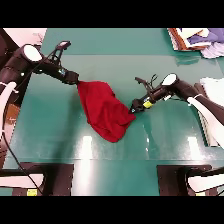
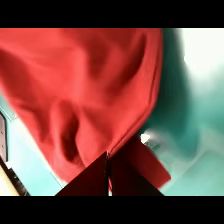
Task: Fold the shirts.
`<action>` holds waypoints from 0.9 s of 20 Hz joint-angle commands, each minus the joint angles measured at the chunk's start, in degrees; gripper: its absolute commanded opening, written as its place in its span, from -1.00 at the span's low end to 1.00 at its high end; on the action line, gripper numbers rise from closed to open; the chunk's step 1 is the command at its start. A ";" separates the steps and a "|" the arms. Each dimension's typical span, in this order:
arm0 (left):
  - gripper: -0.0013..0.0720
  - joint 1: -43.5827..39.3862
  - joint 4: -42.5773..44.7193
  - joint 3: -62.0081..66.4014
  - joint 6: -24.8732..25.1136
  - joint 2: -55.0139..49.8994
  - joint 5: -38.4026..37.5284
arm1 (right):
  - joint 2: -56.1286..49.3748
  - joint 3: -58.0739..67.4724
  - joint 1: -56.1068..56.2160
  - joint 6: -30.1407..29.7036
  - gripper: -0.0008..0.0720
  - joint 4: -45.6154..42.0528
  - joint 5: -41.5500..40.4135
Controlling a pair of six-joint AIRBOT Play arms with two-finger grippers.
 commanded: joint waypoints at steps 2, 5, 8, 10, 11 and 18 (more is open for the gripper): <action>-0.88 0.04 0.04 0.09 -0.02 10.45 4.02 | 5.66 8.24 -2.34 1.38 -0.94 -2.78 2.01; -0.88 0.04 0.04 0.09 0.00 22.80 8.46 | 13.14 17.11 -5.31 3.91 -0.94 -5.53 1.86; -0.88 0.02 -1.09 0.15 0.02 35.15 11.85 | 20.06 26.99 -7.85 6.29 -0.94 -8.59 1.86; -0.88 0.02 -3.19 1.25 0.04 41.29 11.80 | 23.85 32.87 -9.03 7.17 -0.94 -10.32 1.86; -0.88 0.02 -4.39 2.27 0.07 43.45 11.34 | 25.40 35.47 -9.42 8.02 -0.94 -11.50 2.01; -0.89 0.02 -8.92 7.19 0.02 43.58 -0.22 | 28.33 41.09 -9.33 12.59 -0.94 -15.78 8.79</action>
